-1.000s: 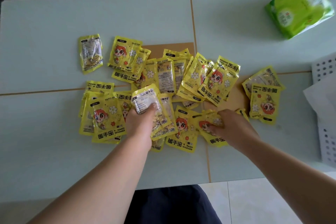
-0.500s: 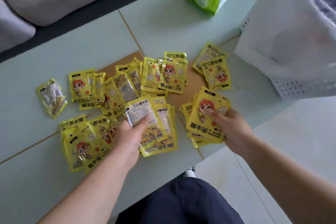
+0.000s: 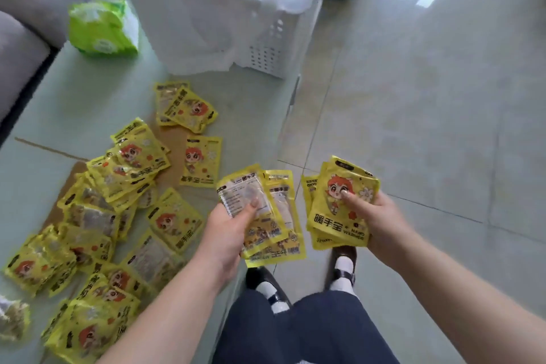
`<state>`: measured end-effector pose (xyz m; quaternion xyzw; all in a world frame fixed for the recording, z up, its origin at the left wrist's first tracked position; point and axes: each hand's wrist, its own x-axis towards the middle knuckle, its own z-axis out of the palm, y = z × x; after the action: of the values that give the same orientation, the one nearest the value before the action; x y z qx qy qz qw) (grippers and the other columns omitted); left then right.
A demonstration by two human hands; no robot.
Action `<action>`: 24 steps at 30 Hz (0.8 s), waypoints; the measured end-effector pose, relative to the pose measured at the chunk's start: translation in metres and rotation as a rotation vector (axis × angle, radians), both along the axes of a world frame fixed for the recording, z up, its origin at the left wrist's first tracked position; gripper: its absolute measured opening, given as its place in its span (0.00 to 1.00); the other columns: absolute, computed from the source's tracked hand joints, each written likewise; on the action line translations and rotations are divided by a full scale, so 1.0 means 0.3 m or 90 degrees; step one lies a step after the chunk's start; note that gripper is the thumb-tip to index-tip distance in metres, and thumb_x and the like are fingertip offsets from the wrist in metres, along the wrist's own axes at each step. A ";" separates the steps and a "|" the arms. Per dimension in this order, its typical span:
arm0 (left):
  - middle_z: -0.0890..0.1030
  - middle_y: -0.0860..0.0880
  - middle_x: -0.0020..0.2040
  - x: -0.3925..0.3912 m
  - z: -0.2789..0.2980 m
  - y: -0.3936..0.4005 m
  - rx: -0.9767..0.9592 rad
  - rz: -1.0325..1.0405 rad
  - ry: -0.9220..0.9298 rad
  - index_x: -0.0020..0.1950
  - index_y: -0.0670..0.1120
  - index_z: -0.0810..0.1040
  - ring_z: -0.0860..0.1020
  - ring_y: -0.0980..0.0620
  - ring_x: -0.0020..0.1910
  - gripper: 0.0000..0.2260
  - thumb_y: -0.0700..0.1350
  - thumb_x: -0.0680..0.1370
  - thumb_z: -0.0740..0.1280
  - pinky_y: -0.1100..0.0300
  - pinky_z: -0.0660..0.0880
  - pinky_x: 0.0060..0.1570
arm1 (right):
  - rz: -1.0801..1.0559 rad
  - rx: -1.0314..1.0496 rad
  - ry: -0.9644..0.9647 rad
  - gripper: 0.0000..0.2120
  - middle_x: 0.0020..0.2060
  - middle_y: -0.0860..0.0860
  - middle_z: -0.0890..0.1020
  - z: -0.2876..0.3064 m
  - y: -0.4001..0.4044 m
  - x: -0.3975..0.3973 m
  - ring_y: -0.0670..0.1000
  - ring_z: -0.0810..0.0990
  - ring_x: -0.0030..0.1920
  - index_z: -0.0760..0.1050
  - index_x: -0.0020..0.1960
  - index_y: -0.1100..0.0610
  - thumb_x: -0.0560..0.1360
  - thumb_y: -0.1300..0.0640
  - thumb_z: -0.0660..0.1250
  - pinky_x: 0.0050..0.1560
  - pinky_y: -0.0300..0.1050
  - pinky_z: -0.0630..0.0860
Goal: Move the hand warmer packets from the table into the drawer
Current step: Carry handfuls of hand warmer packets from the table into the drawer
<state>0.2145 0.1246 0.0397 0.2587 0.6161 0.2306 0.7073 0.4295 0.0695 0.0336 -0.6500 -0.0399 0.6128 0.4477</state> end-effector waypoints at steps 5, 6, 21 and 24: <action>0.85 0.42 0.52 0.243 0.008 -0.079 0.005 -0.144 -0.006 0.58 0.45 0.78 0.83 0.41 0.51 0.10 0.44 0.77 0.66 0.38 0.77 0.53 | -0.176 -0.006 0.020 0.17 0.41 0.58 0.85 -0.014 -0.265 0.187 0.55 0.85 0.36 0.72 0.62 0.65 0.74 0.62 0.65 0.37 0.57 0.82; 0.85 0.43 0.51 0.245 0.013 -0.085 0.001 -0.151 -0.011 0.57 0.46 0.79 0.83 0.41 0.51 0.10 0.44 0.77 0.66 0.38 0.77 0.54 | -0.172 -0.015 0.022 0.17 0.41 0.58 0.85 -0.028 -0.271 0.194 0.55 0.85 0.36 0.72 0.62 0.65 0.74 0.62 0.65 0.37 0.57 0.82; 0.85 0.41 0.48 1.253 -0.071 -1.123 -0.046 -0.640 0.028 0.56 0.43 0.78 0.84 0.42 0.45 0.08 0.41 0.78 0.65 0.45 0.80 0.47 | -0.610 -0.083 -0.009 0.08 0.47 0.56 0.83 -0.074 -1.634 0.761 0.56 0.82 0.46 0.74 0.52 0.55 0.74 0.62 0.67 0.46 0.54 0.79; 0.84 0.40 0.50 1.402 -0.081 -1.360 -0.077 -0.703 0.040 0.57 0.42 0.78 0.83 0.40 0.47 0.09 0.41 0.77 0.66 0.42 0.80 0.48 | -0.676 -0.102 -0.001 0.11 0.48 0.55 0.83 -0.082 -1.889 0.847 0.56 0.82 0.48 0.73 0.56 0.55 0.74 0.63 0.67 0.42 0.51 0.79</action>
<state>0.6350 -0.2833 0.0155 0.5088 0.4222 -0.2178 0.7179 0.6837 -0.4970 0.0090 -0.6135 0.3406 0.3027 0.6450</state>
